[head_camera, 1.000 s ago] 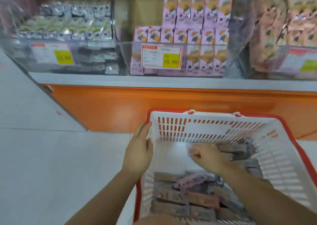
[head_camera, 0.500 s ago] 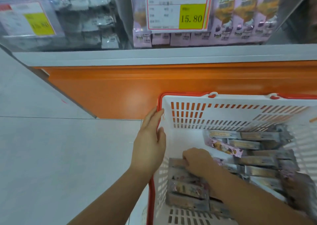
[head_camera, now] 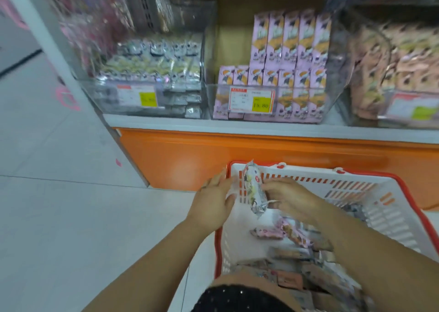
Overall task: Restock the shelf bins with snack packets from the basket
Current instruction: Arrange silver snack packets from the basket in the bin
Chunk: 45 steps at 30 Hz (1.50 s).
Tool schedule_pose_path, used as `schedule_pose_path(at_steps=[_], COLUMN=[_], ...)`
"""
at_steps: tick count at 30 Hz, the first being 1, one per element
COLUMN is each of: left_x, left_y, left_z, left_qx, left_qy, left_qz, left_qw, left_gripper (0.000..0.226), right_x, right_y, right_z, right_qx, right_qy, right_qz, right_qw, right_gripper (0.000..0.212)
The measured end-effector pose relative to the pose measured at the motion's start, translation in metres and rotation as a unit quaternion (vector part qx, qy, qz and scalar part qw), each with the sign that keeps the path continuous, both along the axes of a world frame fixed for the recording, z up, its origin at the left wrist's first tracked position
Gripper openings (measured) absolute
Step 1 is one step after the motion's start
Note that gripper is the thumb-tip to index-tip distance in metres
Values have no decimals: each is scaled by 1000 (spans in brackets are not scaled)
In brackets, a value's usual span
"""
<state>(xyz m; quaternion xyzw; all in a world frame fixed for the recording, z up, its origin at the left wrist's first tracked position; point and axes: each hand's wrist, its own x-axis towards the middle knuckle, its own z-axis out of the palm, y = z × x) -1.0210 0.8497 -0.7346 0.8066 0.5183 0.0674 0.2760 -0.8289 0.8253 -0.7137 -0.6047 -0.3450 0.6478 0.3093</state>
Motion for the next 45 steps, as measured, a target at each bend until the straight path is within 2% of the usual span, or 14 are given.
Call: schedule_pose_path(at_steps=[5,9,14,17,19,20,21,23,24,26,29,35,40,45], left_x=[-19,-42,-62,-80,-92,-99,-108,-124,-131,-142,-151,-159,-146,-145], left_y=[-21,-35,-42,-31,-19,-12,-3,21,34,62,103,156,168,178], left_z=[62,104,143,154,161,165,169,179,185,197,210,203,201,200], left_qx=[-19,6,17,45,63,81,105,157,185,243,312,334,305,296], left_qy=[-250,-337,-413,-417,-408,-393,-370,-318,-283,-173,-3,284,401,413], left_qz=[83,143,175,204,224,237,250,273,282,295,297,238,193,194], left_qw=[965,931,894,885,883,885,889,894,898,908,902,867,842,839], left_gripper=[28,20,24,27,27,27,27,29,30,29,29,28,28,25], right_x=[-28,-53,-95,-118,-126,-125,-121,-112,-108,-102,-100,-106,-104,-104], right_y=[-11,-11,-1,13,27,37,50,76,89,110,121,116,116,117], right_z=[57,94,130,147,160,167,173,181,183,180,168,153,152,152], right_qx=[32,74,127,158,232,294,362,446,454,426,397,409,418,427], right_qy=[119,166,180,151,10,-117,-255,-465,-525,-592,-617,-602,-599,-593], right_qz=[11,24,25,33,65,86,107,151,166,199,227,192,192,190], right_qw=[992,983,975,975,971,945,890,749,700,655,640,658,655,656], right_gripper=[27,26,21,24,30,34,39,47,50,56,57,64,66,66])
